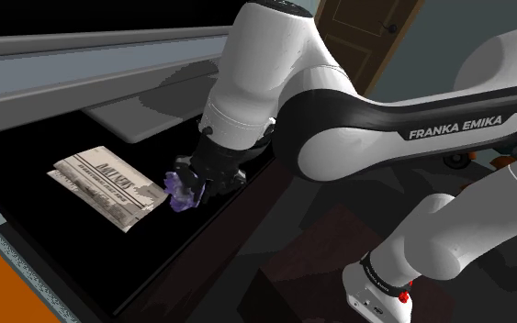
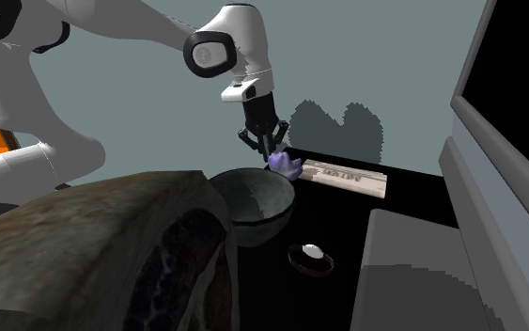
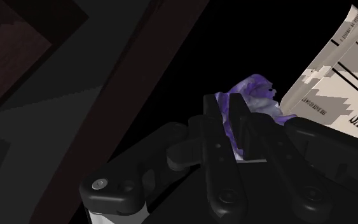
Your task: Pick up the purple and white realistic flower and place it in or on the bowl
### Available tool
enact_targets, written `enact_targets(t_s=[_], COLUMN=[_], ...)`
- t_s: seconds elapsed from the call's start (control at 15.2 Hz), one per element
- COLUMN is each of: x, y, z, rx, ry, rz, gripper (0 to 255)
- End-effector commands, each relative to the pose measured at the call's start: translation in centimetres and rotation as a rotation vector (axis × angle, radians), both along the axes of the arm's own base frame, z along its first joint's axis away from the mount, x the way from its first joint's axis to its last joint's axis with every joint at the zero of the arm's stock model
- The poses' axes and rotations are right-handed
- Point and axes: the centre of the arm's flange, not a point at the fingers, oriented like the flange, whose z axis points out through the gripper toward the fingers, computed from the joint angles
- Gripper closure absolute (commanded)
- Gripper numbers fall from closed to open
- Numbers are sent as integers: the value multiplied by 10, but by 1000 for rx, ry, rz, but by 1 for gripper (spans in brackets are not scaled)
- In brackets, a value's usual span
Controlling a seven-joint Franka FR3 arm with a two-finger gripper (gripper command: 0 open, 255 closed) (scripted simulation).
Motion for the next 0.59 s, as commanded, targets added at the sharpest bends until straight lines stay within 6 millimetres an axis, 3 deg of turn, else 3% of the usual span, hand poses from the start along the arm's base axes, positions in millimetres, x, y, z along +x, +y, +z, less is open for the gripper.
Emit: enact_targets(t_s=[0.0,0.53], x=[0,0], y=[0,0], z=[0,42], rx=[0,0], ry=[0,0], rz=[0,0], gripper=[255,255])
